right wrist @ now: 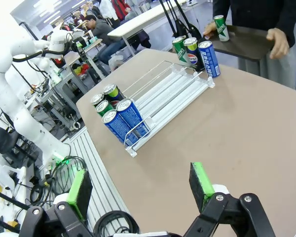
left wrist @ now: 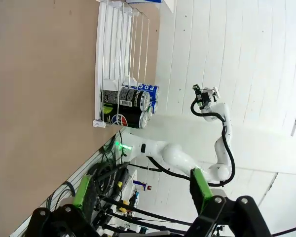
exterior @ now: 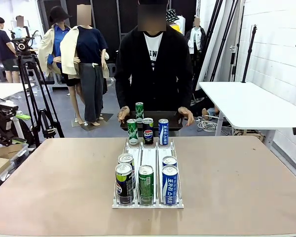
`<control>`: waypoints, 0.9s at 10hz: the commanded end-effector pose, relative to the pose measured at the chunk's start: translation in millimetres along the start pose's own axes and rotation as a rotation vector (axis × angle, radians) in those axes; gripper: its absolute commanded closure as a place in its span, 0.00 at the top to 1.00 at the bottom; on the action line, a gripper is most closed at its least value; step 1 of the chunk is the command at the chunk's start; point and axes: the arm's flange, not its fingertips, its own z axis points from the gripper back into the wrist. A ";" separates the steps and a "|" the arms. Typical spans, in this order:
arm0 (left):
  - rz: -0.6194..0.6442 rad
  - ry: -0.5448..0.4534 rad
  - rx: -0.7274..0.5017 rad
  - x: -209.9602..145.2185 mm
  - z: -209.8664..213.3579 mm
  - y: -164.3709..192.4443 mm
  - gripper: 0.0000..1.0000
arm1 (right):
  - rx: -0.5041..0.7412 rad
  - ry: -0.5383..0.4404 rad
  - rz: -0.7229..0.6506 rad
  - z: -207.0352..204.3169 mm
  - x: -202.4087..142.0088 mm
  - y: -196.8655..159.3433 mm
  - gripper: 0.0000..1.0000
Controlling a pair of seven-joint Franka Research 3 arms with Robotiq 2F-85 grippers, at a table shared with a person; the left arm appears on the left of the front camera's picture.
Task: Retrieve and hand over the desired beverage to the person.
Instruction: Pick up another can of the same type that the person held from the Automatic Can Dispenser.
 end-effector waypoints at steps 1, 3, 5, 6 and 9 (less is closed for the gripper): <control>-0.029 0.032 -0.052 5.3 8.0 -7.5 1.00 | 0.008 -0.015 0.003 -1.3 1.5 0.4 1.00; 0.000 0.000 0.000 0.0 0.0 0.0 1.00 | 0.008 -0.015 0.003 -1.3 1.5 0.4 1.00; 0.000 0.000 0.000 0.0 0.0 0.0 1.00 | 0.008 -0.015 0.003 -1.3 1.5 0.4 1.00; 0.000 0.000 0.000 0.0 0.0 0.0 1.00 | 0.008 -0.015 0.003 -1.3 1.5 0.4 1.00; 0.000 0.000 0.000 0.0 0.0 0.0 1.00 | 0.008 -0.015 0.003 -1.3 1.5 0.4 1.00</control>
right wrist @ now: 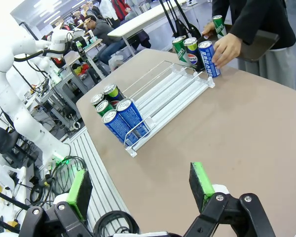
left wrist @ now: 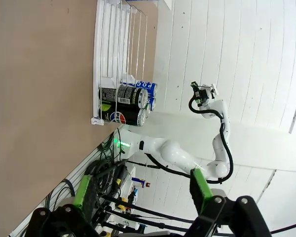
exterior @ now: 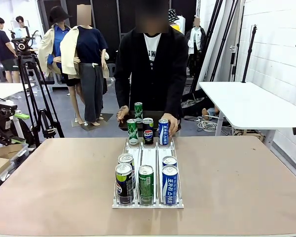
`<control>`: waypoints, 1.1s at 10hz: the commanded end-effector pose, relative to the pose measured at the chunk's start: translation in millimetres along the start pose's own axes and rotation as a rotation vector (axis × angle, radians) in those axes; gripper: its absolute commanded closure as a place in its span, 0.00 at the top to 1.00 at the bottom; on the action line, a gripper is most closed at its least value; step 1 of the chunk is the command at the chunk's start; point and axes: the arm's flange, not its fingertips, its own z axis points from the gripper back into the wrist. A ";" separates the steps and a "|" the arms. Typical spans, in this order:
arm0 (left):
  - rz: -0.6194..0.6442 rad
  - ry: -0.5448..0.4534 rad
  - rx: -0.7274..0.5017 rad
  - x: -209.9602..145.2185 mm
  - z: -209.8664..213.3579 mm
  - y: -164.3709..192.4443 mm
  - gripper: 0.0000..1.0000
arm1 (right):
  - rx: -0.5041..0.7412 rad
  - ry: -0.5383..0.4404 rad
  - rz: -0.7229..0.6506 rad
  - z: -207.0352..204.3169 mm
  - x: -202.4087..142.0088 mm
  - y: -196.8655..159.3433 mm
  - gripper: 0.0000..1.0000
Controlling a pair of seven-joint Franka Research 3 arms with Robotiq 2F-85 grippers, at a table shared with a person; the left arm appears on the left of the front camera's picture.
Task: Retrieve and hand over the desired beverage to the person.
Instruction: Pick up another can of the same type that the person held from the Automatic Can Dispenser.
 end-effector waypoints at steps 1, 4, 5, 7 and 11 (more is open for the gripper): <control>0.000 -0.015 0.008 -2.0 -1.8 0.1 1.00 | 0.008 -0.015 0.003 -1.3 1.5 0.4 1.00; 0.000 -0.015 0.008 -2.0 -1.8 0.1 1.00 | 0.008 -0.015 0.003 -1.3 1.5 0.4 1.00; 0.000 -0.015 0.008 -2.0 -1.8 0.1 1.00 | 0.008 -0.015 0.003 -1.3 1.5 0.4 1.00; 0.000 -0.015 0.008 -2.0 -1.8 0.1 1.00 | 0.008 -0.015 0.003 -1.3 1.5 0.4 1.00; 0.000 -0.015 0.008 -2.0 -1.8 0.1 1.00 | 0.008 -0.015 0.003 -1.3 1.5 0.4 1.00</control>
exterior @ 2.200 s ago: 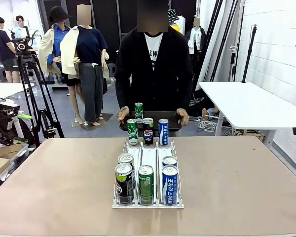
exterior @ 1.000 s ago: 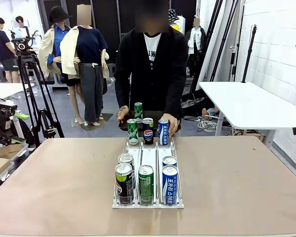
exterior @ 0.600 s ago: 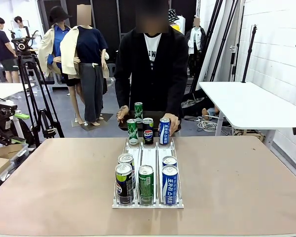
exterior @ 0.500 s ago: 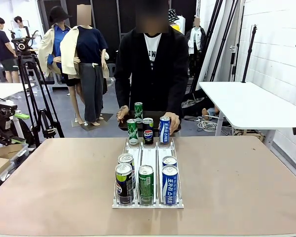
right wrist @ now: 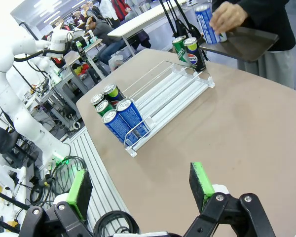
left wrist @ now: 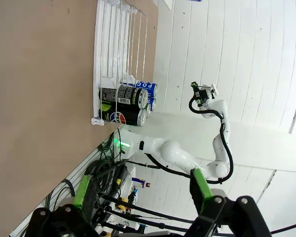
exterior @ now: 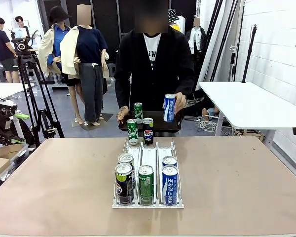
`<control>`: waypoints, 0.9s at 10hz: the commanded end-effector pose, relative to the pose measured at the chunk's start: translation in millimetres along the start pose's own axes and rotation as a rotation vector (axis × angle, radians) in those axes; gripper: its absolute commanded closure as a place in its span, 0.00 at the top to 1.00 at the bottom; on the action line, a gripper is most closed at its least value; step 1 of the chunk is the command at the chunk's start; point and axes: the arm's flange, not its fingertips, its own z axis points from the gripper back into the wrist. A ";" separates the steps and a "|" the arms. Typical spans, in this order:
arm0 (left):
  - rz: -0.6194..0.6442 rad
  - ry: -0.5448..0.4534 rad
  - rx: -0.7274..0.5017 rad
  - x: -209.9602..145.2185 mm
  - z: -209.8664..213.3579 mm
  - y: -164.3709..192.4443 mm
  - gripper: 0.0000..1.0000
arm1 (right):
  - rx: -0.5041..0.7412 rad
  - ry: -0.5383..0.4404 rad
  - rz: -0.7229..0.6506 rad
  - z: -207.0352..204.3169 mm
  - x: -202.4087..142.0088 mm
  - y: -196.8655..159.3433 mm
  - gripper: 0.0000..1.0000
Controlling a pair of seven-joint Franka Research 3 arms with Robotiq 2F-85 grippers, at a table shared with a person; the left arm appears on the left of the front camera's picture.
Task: Retrieve and hand over the desired beverage to the person.
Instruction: Pick up another can of the same type that the person held from the Automatic Can Dispenser.
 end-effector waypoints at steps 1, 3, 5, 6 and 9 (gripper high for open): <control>0.000 -0.014 0.007 -2.1 -1.8 0.0 1.00 | 0.008 -0.015 0.003 -1.3 1.5 0.4 1.00; 0.000 -0.014 0.007 -2.1 -1.8 0.0 1.00 | 0.008 -0.015 0.003 -1.3 1.5 0.4 1.00; 0.000 -0.014 0.007 -2.1 -1.8 0.0 1.00 | 0.008 -0.015 0.003 -1.3 1.5 0.4 1.00; 0.000 -0.014 0.007 -2.1 -1.8 0.0 1.00 | 0.008 -0.015 0.003 -1.3 1.5 0.4 1.00; 0.000 -0.014 0.007 -2.1 -1.8 0.0 1.00 | 0.008 -0.015 0.003 -1.3 1.5 0.4 1.00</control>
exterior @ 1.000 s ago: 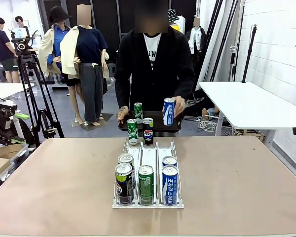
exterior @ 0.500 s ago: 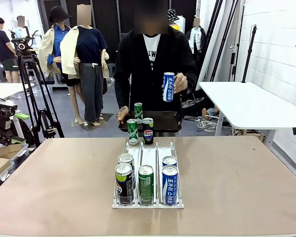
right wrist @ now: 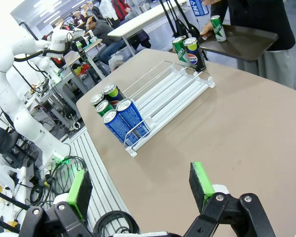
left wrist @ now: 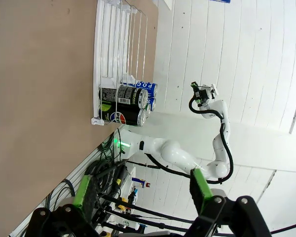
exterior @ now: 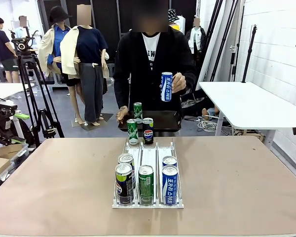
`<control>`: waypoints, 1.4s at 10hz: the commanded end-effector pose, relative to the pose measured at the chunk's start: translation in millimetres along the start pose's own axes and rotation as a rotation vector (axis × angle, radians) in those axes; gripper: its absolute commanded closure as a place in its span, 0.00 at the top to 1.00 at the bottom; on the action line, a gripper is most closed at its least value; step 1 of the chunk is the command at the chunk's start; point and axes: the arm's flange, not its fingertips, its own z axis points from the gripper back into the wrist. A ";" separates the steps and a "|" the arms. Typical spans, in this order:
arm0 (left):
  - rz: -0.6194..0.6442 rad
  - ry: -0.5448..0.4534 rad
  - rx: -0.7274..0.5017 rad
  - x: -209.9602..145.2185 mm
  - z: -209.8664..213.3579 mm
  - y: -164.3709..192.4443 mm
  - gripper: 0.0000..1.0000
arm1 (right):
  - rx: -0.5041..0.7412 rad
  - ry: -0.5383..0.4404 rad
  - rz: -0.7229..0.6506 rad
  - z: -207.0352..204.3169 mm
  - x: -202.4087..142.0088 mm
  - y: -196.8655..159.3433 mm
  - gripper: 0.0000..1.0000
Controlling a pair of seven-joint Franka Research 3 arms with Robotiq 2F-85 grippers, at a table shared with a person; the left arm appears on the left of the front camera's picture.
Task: Retrieve and hand over the desired beverage to the person.
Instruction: Pick up another can of the same type that the person held from the Automatic Can Dispenser.
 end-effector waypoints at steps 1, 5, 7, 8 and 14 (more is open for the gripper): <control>0.000 -0.014 0.007 -2.1 -1.8 0.0 1.00 | 0.008 -0.015 0.003 -1.3 1.5 0.4 1.00; 0.000 -0.014 0.007 -2.1 -1.8 0.0 1.00 | 0.008 -0.015 0.003 -1.3 1.5 0.4 1.00; 0.000 -0.014 0.007 -2.1 -1.8 0.0 1.00 | 0.008 -0.015 0.003 -1.3 1.5 0.4 1.00; 0.000 -0.014 0.007 -2.1 -1.8 0.0 1.00 | 0.008 -0.015 0.003 -1.3 1.5 0.4 1.00; 0.000 -0.014 0.007 -2.1 -1.8 0.0 1.00 | 0.008 -0.015 0.003 -1.3 1.5 0.4 1.00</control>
